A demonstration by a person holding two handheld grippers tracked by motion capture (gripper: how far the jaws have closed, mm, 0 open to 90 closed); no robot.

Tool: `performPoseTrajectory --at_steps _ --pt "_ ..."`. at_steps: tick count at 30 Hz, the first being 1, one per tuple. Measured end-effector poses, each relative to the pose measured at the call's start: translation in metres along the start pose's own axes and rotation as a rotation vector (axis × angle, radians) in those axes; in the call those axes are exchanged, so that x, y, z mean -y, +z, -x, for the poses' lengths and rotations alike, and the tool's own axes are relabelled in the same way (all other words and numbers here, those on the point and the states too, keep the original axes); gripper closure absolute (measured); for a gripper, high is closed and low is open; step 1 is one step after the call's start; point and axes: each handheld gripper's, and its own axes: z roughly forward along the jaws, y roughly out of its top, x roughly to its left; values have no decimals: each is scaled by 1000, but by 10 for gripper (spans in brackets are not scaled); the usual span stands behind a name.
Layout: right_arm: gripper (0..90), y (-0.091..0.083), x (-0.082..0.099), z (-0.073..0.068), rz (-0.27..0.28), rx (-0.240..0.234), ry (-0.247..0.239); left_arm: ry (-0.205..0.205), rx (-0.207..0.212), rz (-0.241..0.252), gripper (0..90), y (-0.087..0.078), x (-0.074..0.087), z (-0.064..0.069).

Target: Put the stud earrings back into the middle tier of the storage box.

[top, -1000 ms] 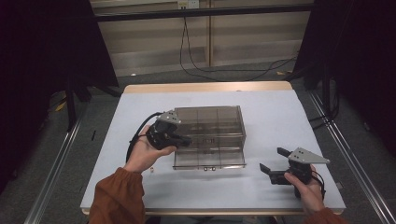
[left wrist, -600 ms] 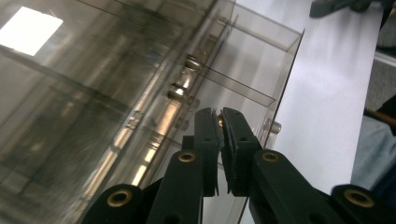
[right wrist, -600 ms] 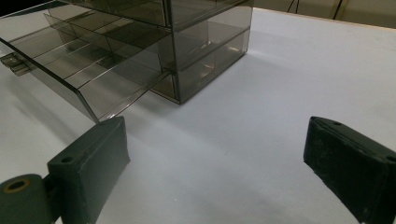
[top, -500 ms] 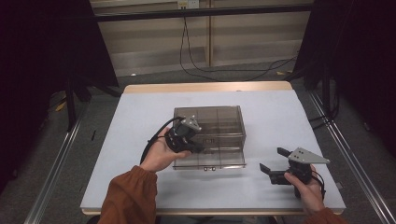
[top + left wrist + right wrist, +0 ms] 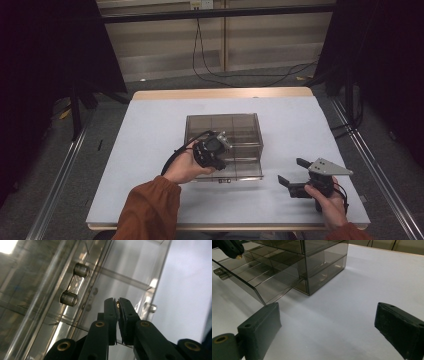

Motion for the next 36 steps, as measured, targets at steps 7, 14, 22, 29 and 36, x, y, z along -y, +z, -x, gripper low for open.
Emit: performPoseTrajectory --at_steps 7,14,22,29,36 --pt "58 1 0 -1 -9 -10 -23 -12 -4 -75 852 10 0 -8" --pt "56 1 -1 -1 -11 -7 -16 -17 -3 -84 841 14 -3 -8" --pt "53 1 0 -1 -7 -12 -16 -33 -7 -26 784 6 -1 -7" --pt "53 1 0 0 -7 -12 -16 -43 5 36 746 -9 13 -7" --pt "53 1 0 -1 -9 -9 -16 -96 -11 167 752 -26 32 -6"
